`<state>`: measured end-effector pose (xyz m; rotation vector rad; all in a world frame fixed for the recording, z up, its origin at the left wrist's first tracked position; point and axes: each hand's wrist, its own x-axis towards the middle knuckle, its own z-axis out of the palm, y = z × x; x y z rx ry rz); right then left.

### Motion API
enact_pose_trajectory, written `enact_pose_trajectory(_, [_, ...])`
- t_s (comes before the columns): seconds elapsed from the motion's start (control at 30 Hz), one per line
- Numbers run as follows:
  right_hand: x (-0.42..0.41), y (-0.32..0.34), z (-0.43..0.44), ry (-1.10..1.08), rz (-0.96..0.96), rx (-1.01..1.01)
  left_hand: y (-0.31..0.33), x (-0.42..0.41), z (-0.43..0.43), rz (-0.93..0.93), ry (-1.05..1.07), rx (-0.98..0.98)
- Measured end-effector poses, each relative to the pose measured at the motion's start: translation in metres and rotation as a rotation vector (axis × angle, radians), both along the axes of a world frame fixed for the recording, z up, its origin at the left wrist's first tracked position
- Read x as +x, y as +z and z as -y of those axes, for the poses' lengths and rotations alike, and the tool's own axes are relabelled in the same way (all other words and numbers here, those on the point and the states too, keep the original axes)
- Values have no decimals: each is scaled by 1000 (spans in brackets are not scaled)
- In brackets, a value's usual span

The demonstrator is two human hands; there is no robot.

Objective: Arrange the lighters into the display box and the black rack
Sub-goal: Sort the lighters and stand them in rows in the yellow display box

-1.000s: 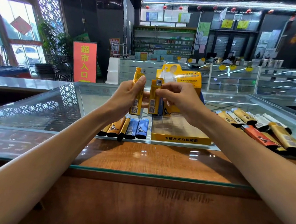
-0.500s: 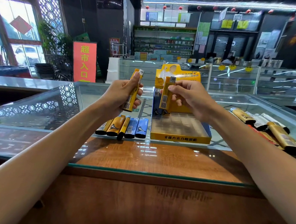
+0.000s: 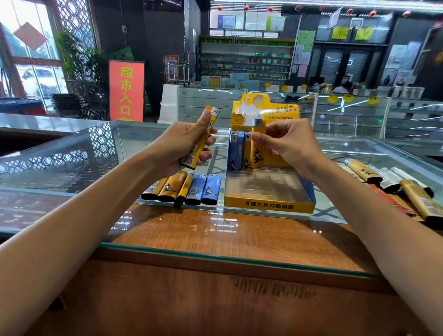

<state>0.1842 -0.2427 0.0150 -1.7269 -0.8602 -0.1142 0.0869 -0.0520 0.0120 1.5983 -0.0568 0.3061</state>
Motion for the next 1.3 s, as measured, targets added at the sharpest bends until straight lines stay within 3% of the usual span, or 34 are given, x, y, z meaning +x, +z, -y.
enact_pose_trajectory(0.33, [7,-8,-5,-78,160,-125,2,2,-3,-94,-147,-174])
enact_pose_trajectory(0.73, [6,-13,-10,-225,366,-341,-1,2,4,0,-229,-65])
enact_pose_trajectory(0.83, [-2,-6,-10,-302,435,-195,-1,1,5,18,-222,-51])
enact_pose_trajectory(0.93, [-15,2,-14,-99,283,-16,-2,1,8,36,-248,-8])
enact_pose_trajectory(1.07, [-25,5,-22,274,-53,18,-2,-1,12,43,-332,-20])
enact_pose_trajectory(1.3, [-21,7,-15,502,-307,159,3,-5,16,4,-500,-112])
